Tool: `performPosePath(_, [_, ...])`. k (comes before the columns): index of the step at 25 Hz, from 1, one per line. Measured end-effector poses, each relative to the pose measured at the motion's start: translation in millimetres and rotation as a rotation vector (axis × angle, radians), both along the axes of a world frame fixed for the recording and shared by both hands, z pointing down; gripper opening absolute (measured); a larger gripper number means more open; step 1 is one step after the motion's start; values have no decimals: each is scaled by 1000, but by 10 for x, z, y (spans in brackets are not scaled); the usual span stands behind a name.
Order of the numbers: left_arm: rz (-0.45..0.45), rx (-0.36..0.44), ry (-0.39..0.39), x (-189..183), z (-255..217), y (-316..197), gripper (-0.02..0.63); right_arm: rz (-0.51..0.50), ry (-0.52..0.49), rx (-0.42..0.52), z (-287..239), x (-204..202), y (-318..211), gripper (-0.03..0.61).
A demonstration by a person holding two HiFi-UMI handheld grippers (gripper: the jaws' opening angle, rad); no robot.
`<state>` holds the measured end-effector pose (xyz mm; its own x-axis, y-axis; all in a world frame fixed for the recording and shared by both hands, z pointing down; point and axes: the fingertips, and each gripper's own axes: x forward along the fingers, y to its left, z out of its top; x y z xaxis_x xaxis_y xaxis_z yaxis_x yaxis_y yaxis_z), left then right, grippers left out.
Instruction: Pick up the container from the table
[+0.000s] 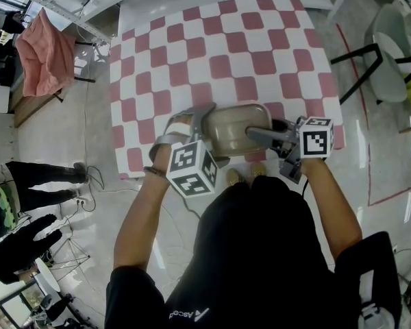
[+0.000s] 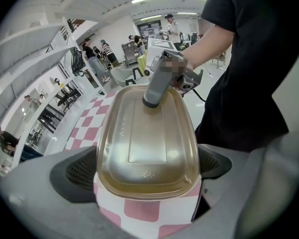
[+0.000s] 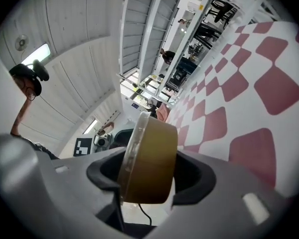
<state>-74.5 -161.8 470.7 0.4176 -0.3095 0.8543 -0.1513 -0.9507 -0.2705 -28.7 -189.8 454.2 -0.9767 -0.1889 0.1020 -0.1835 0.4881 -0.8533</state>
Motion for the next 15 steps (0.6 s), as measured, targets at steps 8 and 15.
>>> performPosePath(8, [5,12,-6,-11,43,-22,600,39,-54,-97,23,-10,-18,218])
performPosePath(15, [17,17,6,-1,42,-10,601,59,-64,-146,28,-3,-1,207])
